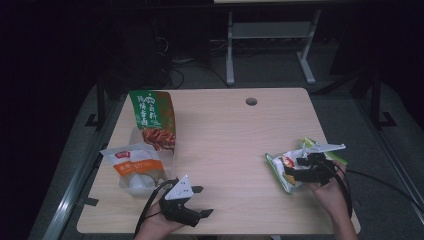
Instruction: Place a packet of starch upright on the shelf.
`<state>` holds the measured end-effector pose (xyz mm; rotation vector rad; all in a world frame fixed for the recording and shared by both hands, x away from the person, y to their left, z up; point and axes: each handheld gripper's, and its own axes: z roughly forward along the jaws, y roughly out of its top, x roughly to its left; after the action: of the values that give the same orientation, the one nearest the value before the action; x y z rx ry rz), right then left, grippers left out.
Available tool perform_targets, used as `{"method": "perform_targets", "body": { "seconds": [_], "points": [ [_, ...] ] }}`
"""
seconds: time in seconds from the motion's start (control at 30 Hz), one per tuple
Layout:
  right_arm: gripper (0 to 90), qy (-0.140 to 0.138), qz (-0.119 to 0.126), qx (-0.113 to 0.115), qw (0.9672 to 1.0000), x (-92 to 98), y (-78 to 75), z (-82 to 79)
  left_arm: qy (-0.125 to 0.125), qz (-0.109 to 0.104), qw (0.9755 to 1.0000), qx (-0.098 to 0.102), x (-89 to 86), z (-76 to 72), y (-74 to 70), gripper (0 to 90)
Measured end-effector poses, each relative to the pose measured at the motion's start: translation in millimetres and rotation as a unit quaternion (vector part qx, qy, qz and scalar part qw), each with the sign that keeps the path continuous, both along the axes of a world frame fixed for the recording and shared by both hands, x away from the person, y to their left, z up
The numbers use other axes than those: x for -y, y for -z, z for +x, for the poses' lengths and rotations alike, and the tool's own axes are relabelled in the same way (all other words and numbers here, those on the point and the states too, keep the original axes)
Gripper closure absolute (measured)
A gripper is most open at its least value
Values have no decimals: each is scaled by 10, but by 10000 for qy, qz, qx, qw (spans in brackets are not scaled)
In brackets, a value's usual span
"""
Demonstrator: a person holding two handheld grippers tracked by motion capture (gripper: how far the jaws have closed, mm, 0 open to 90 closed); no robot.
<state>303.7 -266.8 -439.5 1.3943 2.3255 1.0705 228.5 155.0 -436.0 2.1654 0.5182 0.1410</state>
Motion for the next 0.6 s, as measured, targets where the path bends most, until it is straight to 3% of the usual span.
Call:
{"method": "perform_targets", "body": {
  "seconds": [0.23,0.47,0.6],
  "points": [
    [355,-223,92,19,9997,-22,25,5,-14,-9,10000,20,-3,-1,-8,242],
    [358,-879,191,123,9959,-279,44,18,-19,-8,10000,23,-2,-3,-8,242],
    [358,-1100,187,115,9937,-402,42,16,-11,17,10000,31,4,-4,-5,242]
  ]
}}
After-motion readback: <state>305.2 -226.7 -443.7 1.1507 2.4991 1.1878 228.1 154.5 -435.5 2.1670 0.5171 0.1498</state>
